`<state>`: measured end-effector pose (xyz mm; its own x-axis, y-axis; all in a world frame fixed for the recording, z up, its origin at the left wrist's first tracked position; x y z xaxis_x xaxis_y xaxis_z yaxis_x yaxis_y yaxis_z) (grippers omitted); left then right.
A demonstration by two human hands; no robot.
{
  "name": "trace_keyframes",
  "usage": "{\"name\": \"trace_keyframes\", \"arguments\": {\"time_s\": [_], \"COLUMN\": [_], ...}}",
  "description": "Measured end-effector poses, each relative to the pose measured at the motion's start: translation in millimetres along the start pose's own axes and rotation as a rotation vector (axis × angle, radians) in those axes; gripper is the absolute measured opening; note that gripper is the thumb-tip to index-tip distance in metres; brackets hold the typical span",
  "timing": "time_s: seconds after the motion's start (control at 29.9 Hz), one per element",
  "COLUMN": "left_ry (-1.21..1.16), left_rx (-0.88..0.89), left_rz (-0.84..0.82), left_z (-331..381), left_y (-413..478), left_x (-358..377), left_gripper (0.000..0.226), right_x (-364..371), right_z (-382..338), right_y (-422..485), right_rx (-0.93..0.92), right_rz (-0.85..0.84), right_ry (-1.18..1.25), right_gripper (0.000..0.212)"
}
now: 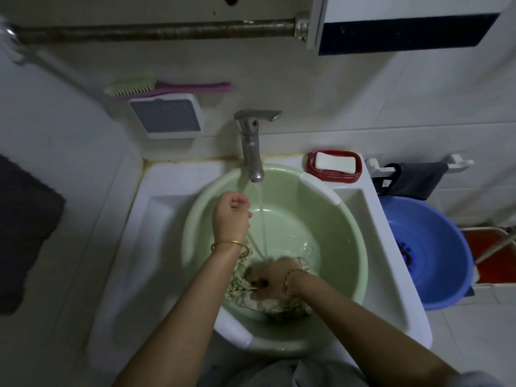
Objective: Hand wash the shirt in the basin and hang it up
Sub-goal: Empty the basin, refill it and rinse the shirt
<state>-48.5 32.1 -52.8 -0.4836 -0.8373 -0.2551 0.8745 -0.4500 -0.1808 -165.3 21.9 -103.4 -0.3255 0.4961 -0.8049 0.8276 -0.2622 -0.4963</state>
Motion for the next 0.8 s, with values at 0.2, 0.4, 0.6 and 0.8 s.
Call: {"name": "trace_keyframes", "arguments": {"time_s": [0.2, 0.4, 0.6, 0.8], "left_ry": [0.344, 0.733, 0.795, 0.760], "left_rx": [0.085, 0.220, 0.281, 0.240], "left_rz": [-0.105, -0.221, -0.329, -0.336], "left_z": [-62, -91, -92, -96], "left_y": [8, 16, 17, 20], "left_x": [-6, -27, -21, -18], "left_gripper": [0.029, 0.018, 0.023, 0.022], "right_x": [1, 1, 14, 18], "right_z": [12, 42, 48, 53], "right_y": [-2, -4, -4, -3], "right_rx": [0.021, 0.186, 0.404, 0.510], "right_rz": [-0.031, 0.443, 0.597, 0.579], "right_ry": [0.067, 0.333, 0.160, 0.220], "right_gripper": [0.052, 0.030, 0.036, 0.035]}}
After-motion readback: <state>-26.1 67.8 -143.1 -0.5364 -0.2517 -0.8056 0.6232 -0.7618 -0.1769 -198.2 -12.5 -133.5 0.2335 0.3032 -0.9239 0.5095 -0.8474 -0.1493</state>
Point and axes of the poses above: each hand's wrist, its own y-axis towards the middle knuckle, its own x-axis out of the palm, z = x × y, the point moved 1 cm from there along y, towards the middle knuckle, and after that the axes turned 9 degrees about z, right-handed, at the moved point
